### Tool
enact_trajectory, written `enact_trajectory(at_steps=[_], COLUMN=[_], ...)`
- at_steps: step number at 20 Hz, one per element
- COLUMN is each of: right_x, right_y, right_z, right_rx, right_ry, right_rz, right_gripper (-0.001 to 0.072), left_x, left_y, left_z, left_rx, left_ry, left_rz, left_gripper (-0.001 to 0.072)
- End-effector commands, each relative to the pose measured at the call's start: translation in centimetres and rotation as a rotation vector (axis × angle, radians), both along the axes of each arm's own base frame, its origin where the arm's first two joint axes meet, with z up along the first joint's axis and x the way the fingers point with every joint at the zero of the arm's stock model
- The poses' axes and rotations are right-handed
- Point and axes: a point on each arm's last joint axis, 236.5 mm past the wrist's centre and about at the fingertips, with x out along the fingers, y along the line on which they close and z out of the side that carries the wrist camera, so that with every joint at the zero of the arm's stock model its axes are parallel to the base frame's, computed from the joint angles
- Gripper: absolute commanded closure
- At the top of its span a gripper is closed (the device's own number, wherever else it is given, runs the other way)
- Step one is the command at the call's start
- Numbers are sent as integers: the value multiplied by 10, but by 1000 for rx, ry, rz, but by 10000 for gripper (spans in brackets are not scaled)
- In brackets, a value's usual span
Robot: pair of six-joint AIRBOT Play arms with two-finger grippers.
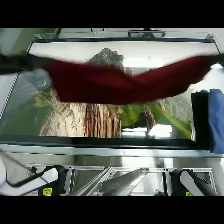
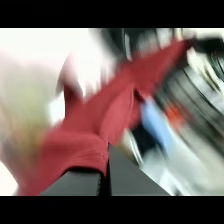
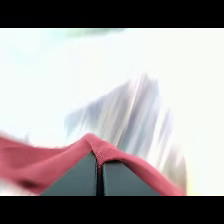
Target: Fold the shirts.
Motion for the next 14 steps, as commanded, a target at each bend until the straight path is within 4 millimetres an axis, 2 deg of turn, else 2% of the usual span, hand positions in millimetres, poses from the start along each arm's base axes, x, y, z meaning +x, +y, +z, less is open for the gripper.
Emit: enact_trajectory(at_steps=[1, 2, 3, 4, 5, 7, 9, 11, 13, 14], right_x=[-109, -129, -141, -147, -144, -118, -76, -28, 23, 49], right_y=[21, 27, 29, 31, 29, 21, 15, 10, 8, 12], right_z=[163, 184, 197, 206, 208, 191, 150, 99, 38, -1], right_rx=[-118, -147, -180, -198, -210, -186, -118, -58, -74, -107], right_ry=[-523, -601, -648, -676, -680, -597, -426, -254, -86, 8], right_rz=[-252, -292, -325, -340, -340, -276, -118, 8, 52, 71], right_gripper=[697, 697, 697, 697, 696, 697, 697, 698, 697, 697], left_x=[-91, -106, -115, -119, -120, -112, -88, -41, 14, 42], left_y=[0, 3, 6, 10, 17, 31, 47, 52, 39, 28], left_z=[159, 178, 190, 198, 201, 194, 175, 125, 43, -9], left_rx=[-31, 6, 38, 65, 99, 122, 61, 46, 117, 187], left_ry=[-457, -524, -569, -595, -605, -578, -486, -317, -111, -12], left_rz=[239, 318, 384, 445, 496, 518, 461, 382, 296, 253], left_gripper=[684, 684, 684, 683, 683, 683, 683, 683, 682, 683])
